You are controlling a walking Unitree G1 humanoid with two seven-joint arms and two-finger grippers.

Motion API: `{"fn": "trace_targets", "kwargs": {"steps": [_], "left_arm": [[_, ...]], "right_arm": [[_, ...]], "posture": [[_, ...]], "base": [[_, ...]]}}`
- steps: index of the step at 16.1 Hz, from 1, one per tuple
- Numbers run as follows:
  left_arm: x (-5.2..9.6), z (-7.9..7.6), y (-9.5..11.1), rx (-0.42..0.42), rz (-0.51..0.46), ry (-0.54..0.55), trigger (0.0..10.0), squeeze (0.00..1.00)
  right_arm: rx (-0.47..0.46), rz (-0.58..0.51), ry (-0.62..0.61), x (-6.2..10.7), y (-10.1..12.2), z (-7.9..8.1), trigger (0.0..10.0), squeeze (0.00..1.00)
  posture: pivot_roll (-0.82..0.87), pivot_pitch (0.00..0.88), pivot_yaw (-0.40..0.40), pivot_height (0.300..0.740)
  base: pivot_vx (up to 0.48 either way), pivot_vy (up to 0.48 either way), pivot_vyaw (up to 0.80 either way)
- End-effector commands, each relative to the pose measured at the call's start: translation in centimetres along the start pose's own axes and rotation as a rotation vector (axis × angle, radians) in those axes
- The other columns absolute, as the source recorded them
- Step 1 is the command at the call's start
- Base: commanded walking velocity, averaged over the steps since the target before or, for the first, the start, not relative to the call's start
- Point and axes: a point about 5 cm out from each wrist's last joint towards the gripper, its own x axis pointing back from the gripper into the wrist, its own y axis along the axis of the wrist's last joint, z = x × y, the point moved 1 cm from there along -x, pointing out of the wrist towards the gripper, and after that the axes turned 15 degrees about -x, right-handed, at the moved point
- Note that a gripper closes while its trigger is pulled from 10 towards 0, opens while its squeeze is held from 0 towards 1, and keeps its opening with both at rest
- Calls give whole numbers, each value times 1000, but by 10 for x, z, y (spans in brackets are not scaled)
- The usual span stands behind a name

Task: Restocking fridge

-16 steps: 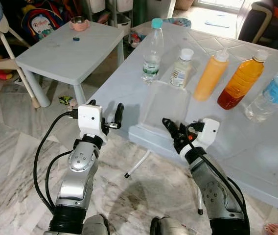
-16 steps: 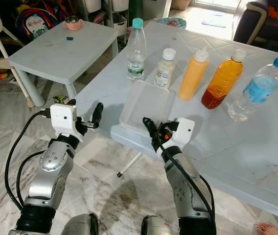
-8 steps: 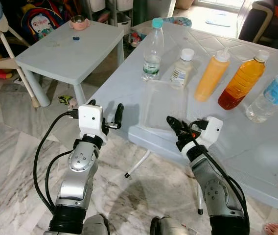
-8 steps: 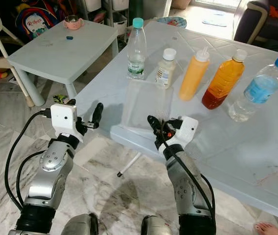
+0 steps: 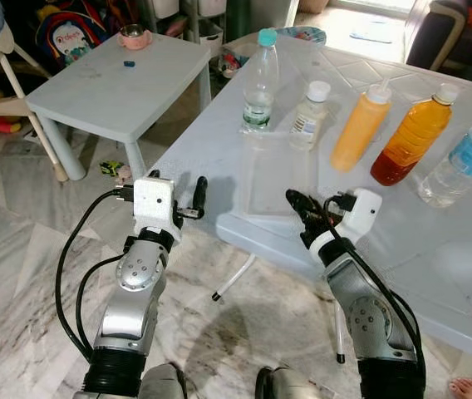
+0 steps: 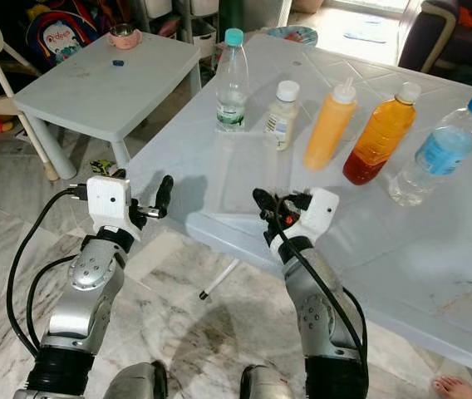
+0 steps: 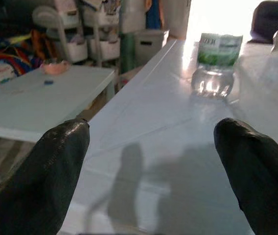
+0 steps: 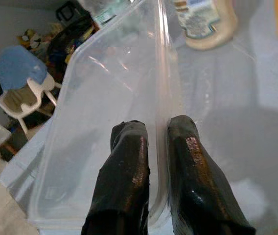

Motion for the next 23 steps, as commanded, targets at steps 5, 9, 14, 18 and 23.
{"fn": "trace_targets", "kwargs": {"steps": [5,9,14,18,23], "left_arm": [[6,6,-1,-27,26,47,10000,0],[10,0,-3,-23,42,35,10000,0],[8,-2,-5,-27,48,12,10000,0],[8,-2,-5,-28,50,13,10000,0],[10,-3,-7,-29,57,13,10000,0]], "right_arm": [[237,54,32,4,-8,4,10000,0],[317,27,-44,8,-6,-10,10000,0],[288,-2,-43,14,-7,-13,431,0],[259,-31,-66,13,-3,-16,10000,0],[397,-102,-155,9,4,-24,10000,0]], "posture": [[14,102,-17,740],[16,89,-18,740],[6,75,-7,740],[11,78,-8,740],[9,74,-11,740]], "base": [[-64,0,0],[-316,0,0],[-310,0,0],[-309,0,0],[-309,0,0]]}}
